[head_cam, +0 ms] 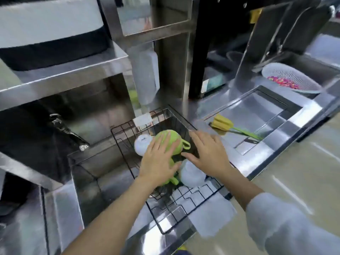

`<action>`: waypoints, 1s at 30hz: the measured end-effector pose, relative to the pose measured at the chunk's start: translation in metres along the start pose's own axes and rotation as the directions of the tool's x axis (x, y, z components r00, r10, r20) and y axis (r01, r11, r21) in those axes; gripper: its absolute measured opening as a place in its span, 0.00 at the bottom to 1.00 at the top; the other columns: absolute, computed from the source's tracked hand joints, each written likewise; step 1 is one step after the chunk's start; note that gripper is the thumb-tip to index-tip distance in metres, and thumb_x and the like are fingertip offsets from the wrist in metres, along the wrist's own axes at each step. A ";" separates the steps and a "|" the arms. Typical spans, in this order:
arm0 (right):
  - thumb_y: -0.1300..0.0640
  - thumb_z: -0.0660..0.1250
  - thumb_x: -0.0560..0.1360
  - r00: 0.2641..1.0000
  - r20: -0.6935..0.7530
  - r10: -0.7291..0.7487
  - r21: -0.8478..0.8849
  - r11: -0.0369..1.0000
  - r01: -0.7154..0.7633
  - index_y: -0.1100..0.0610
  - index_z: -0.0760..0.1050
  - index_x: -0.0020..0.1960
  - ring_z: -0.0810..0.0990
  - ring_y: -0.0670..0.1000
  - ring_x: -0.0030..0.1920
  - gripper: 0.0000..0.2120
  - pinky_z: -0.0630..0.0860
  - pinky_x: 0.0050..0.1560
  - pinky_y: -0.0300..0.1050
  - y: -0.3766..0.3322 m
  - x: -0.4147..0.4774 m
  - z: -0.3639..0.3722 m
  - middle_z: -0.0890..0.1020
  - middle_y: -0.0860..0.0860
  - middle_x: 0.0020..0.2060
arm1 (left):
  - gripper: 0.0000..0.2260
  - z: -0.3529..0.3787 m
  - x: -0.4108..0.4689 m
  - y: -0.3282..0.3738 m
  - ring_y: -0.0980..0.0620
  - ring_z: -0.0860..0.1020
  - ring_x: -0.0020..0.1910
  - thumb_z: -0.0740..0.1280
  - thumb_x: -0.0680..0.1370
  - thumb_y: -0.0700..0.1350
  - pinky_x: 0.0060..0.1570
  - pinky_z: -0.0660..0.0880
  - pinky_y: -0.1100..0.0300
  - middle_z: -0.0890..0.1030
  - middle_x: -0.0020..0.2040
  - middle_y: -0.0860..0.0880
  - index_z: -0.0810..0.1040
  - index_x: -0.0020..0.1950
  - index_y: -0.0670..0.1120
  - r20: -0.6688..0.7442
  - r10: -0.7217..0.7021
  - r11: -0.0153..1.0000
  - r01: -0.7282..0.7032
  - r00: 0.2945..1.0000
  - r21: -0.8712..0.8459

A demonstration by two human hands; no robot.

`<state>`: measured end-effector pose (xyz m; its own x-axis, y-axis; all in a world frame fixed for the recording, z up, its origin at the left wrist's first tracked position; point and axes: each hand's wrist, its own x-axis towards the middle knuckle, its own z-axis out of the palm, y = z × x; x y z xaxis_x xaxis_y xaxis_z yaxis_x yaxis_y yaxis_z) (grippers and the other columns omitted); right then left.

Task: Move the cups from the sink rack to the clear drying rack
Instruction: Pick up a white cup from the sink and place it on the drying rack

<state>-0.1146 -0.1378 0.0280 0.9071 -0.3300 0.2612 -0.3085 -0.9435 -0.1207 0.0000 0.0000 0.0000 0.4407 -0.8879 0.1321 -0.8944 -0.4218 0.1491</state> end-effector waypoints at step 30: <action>0.38 0.70 0.60 0.814 0.562 -0.149 0.039 0.987 0.154 0.56 0.60 0.65 0.71 0.56 0.57 0.41 0.59 0.57 0.53 0.023 0.008 0.019 0.77 0.52 0.54 | 0.40 0.022 0.005 0.029 0.43 0.75 0.55 0.68 0.62 0.66 0.60 0.61 0.52 0.79 0.55 0.47 0.59 0.67 0.50 0.225 -0.082 0.982 0.118 0.971 -0.149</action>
<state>-0.1088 -0.1614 0.0090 0.9450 -0.1117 -0.3075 -0.1539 -0.9812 -0.1165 -0.0256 -0.0206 -0.0171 0.4841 -0.8688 -0.1043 -0.8149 -0.4910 0.3081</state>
